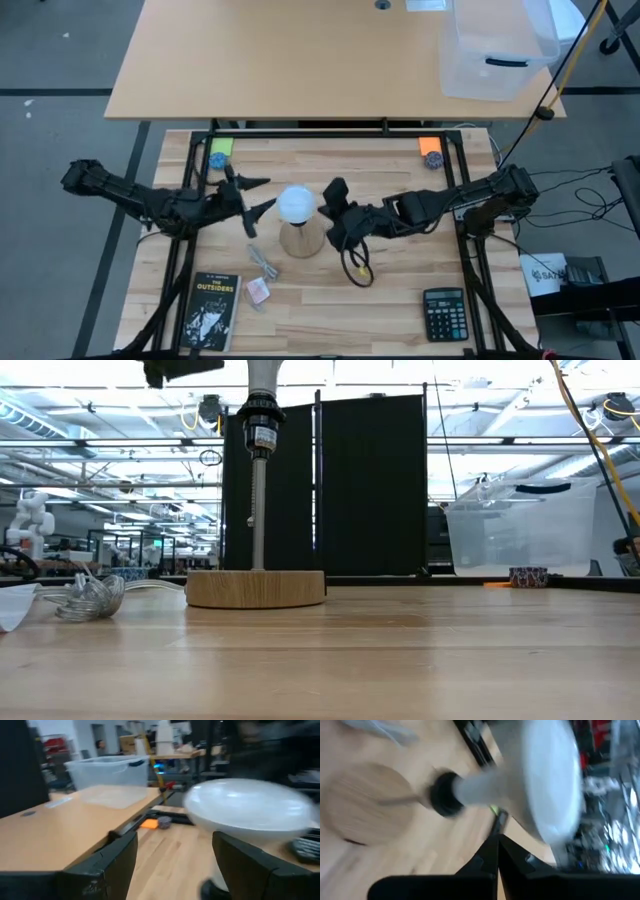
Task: Screw lightbulb
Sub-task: Insert the lightbulb on the lamp
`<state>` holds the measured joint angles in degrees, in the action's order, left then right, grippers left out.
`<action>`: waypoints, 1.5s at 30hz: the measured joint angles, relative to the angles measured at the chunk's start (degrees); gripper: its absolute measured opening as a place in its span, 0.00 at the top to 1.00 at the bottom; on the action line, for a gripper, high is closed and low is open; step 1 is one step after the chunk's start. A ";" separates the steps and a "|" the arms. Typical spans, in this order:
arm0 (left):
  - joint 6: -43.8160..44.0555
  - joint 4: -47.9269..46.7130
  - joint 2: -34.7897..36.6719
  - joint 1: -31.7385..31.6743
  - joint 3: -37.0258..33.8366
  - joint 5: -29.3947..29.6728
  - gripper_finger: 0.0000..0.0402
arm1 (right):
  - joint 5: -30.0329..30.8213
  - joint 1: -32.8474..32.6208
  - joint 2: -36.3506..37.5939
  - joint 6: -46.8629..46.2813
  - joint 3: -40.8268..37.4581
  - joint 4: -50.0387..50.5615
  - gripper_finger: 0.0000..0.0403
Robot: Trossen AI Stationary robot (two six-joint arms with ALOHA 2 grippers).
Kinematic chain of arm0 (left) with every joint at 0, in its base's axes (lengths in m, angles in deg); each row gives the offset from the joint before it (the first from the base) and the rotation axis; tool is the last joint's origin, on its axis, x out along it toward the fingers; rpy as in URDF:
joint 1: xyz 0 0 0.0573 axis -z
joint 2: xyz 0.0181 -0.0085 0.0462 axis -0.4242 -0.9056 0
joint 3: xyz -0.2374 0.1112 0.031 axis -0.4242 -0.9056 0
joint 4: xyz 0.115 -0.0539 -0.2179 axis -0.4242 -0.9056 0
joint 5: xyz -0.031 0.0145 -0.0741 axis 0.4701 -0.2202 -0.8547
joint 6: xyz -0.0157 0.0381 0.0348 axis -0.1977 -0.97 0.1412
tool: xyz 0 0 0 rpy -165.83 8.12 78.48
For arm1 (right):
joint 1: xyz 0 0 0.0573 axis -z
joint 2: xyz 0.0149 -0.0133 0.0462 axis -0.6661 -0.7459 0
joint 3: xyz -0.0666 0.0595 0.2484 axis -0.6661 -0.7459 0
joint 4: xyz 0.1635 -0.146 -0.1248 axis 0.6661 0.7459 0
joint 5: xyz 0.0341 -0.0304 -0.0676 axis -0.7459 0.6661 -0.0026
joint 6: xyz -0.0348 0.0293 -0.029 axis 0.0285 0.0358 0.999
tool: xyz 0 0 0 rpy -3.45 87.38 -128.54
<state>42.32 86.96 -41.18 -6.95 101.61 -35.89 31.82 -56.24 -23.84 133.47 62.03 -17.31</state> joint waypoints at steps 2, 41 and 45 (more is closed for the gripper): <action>-0.87 -0.45 0.79 2.41 0.00 -0.02 0.34 | 1.17 1.02 0.00 0.02 0.00 -0.52 1.00; -0.24 2.69 -2.25 0.32 0.15 4.10 0.34 | 2.14 2.26 0.22 6.10 0.00 -5.83 1.00; 0.36 2.92 -3.38 -1.53 0.22 4.40 0.34 | 2.58 1.36 0.31 6.10 0.00 -5.17 1.00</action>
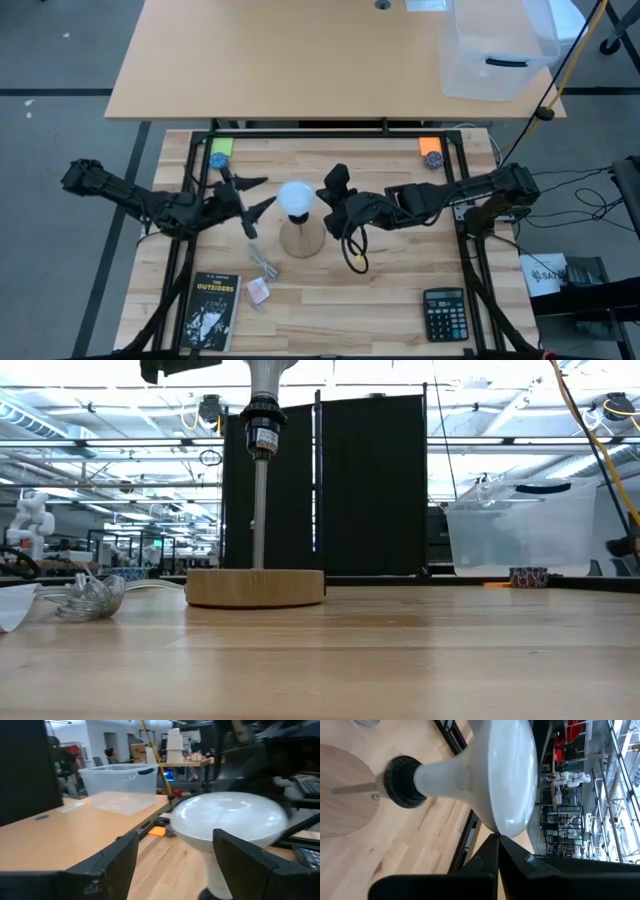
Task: Screw lightbulb
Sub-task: Insert the lightbulb on the lamp
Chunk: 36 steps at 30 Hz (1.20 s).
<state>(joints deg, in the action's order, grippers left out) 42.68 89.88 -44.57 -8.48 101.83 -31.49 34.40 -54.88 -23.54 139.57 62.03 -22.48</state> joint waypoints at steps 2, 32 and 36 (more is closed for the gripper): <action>0.26 -0.09 -0.26 -1.10 0.00 0.91 0.34 | -0.91 -0.57 0.02 0.04 0.00 -0.06 1.00; 0.18 -9.96 7.18 7.32 -0.20 -2.21 0.34 | -20.94 0.48 -0.13 -23.92 -2.45 5.27 1.00; -0.31 -9.82 7.15 8.46 -0.20 -2.19 0.34 | -20.86 1.42 -0.26 -24.21 -7.05 0.12 1.00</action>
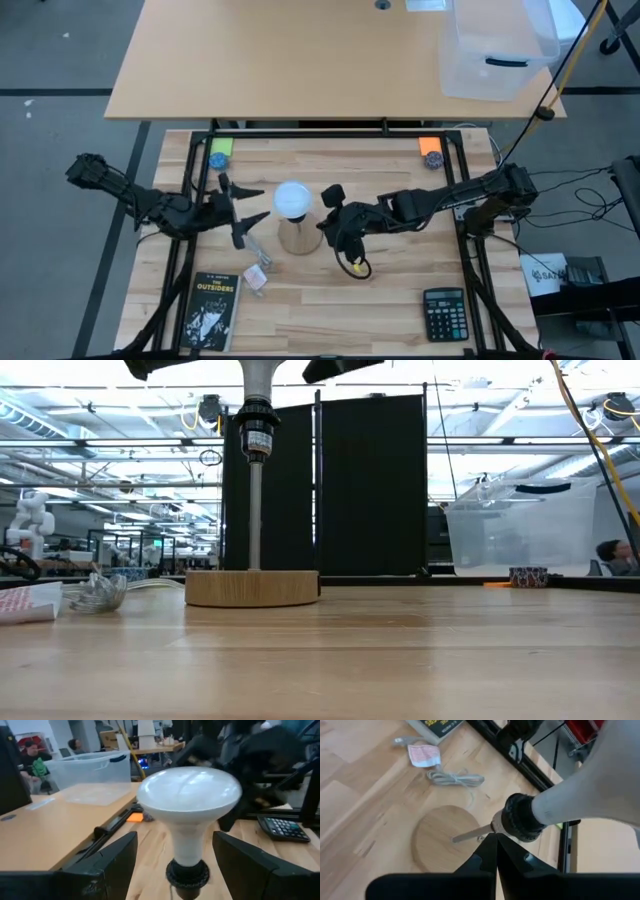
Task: Screw lightbulb
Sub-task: Insert the lightbulb on the lamp
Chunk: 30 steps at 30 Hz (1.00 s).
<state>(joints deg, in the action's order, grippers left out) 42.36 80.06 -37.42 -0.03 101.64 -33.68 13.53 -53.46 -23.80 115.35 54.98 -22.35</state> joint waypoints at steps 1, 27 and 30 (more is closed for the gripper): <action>-0.43 0.59 0.02 0.33 0.00 0.00 0.34 | 0.01 0.28 0.00 -0.08 -0.88 -1.66 1.00; -2.70 8.29 -2.82 -0.95 0.04 -0.62 0.34 | 12.46 6.70 0.06 16.52 -1.79 -13.13 1.00; -2.66 9.04 -3.95 -2.05 0.07 -0.64 0.34 | 13.30 6.65 0.15 18.72 -1.54 -13.96 1.00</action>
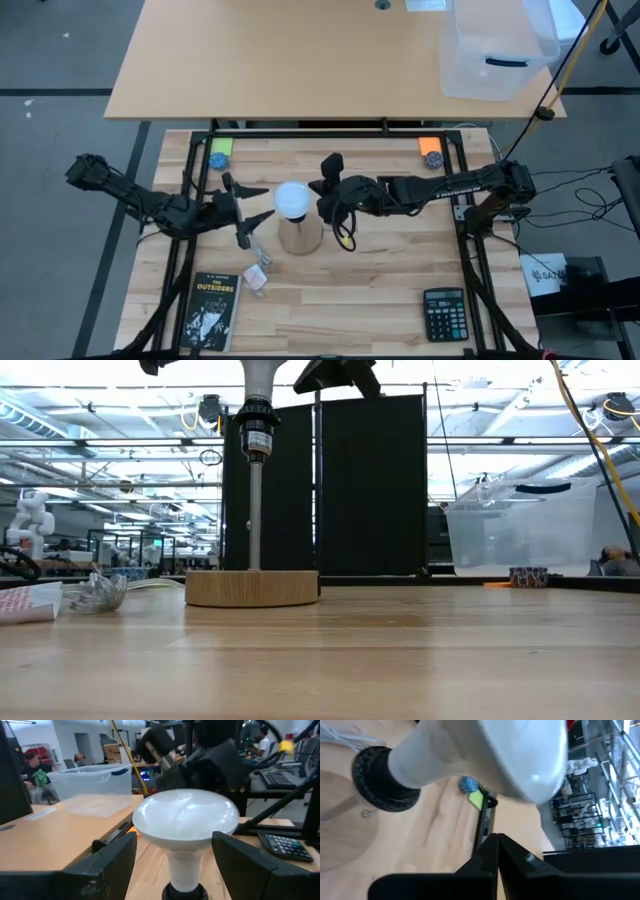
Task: Screw lightbulb
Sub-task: Insert the lightbulb on the lamp
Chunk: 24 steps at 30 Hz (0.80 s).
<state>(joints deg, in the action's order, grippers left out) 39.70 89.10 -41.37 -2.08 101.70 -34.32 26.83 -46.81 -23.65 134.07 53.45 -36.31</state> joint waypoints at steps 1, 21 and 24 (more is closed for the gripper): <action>0.00 0.16 -0.46 -0.45 0.00 0.00 0.34 | 0.16 -0.10 0.00 0.70 0.00 -0.53 1.00; 2.96 -0.61 -1.47 -5.47 0.00 -0.50 0.34 | 6.23 -4.62 0.00 7.61 0.04 -1.87 1.00; 3.62 -1.59 -1.45 -6.35 0.00 0.18 0.34 | 6.17 -5.59 0.00 7.63 0.04 -1.68 1.00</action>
<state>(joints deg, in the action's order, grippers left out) 43.33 87.51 -42.82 -8.43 101.70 -34.13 33.01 -52.40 -23.65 141.70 53.49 -37.99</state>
